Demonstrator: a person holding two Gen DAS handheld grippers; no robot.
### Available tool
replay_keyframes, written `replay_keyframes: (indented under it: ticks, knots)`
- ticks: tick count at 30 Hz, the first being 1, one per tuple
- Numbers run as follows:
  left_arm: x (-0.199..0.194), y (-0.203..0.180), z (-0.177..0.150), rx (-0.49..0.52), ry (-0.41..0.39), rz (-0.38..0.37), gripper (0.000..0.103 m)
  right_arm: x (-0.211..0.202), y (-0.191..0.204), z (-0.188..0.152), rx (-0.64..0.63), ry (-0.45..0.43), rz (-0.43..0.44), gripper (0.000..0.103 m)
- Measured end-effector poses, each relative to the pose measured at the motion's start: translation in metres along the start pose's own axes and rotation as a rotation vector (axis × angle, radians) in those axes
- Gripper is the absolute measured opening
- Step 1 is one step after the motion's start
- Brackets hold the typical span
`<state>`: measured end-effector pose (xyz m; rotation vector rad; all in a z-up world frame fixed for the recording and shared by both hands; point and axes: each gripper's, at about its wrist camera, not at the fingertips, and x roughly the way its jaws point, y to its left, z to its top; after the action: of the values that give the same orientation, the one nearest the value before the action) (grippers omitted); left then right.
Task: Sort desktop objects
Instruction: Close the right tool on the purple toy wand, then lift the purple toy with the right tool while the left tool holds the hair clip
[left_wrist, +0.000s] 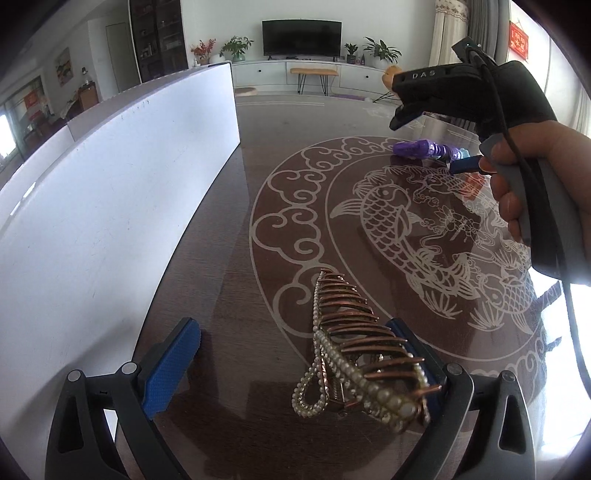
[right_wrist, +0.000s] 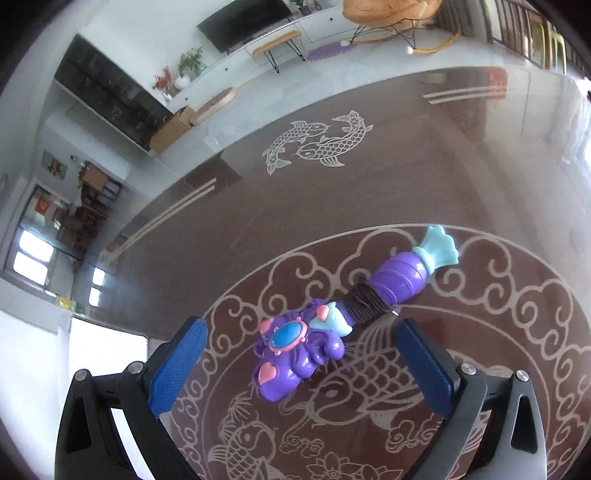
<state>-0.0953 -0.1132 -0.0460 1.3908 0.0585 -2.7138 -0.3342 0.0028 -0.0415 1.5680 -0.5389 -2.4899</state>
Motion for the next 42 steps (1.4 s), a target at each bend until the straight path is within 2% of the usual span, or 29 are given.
replay_keyframes:
  ticks: [1,2,4,5,7,13,21,25,27,28,29,32,42]
  knots:
    - [0.0,0.0,0.0,0.001,0.0,-0.001,0.101,0.001,0.008,-0.001,-0.059,-0.006,-0.061,0.083]
    - [0.0,0.0,-0.001,0.001,-0.001,-0.002,0.101,0.001,0.014,-0.004,-0.12,-0.014,-0.105,0.061]
    - [-0.001,0.0,-0.001,0.002,0.0,-0.002,0.101,-0.001,0.018,-0.012,-0.177,-0.019,-0.07,0.049]
    - [-0.001,0.0,-0.001,0.002,0.0,-0.002,0.101,-0.004,0.018,-0.018,-0.189,-0.023,-0.065,0.039]
    - [-0.001,0.0,-0.001,0.002,-0.001,-0.002,0.101,-0.01,0.013,-0.031,-0.213,-0.028,-0.054,0.033]
    - [-0.001,0.0,-0.001,0.002,0.001,-0.003,0.101,-0.05,-0.035,-0.086,-0.238,-0.05,0.027,0.033]
    - [-0.001,0.0,-0.001,0.004,0.001,-0.003,0.102,-0.136,-0.12,-0.198,-0.25,-0.052,0.167,0.032]
    - [-0.002,0.0,-0.001,0.004,0.002,-0.003,0.102,-0.169,-0.151,-0.242,-0.272,-0.096,0.186,0.035]
    - [-0.002,0.0,-0.001,0.003,0.002,-0.003,0.102,-0.177,-0.166,-0.252,-0.264,-0.102,0.181,0.051]
    - [-0.002,0.0,-0.001,0.003,0.002,-0.003,0.102,-0.181,-0.173,-0.258,-0.258,-0.114,0.17,0.066]
    - [-0.002,0.001,-0.001,0.003,0.002,-0.003,0.102,-0.184,-0.18,-0.256,-0.259,-0.131,0.155,0.075]
    - [-0.002,0.001,-0.001,0.004,0.002,-0.003,0.102,-0.189,-0.189,-0.258,-0.274,-0.163,0.118,0.08]
    - [-0.001,-0.001,-0.001,0.008,0.006,-0.009,0.103,-0.194,-0.211,-0.253,-0.208,-0.24,0.151,0.081]
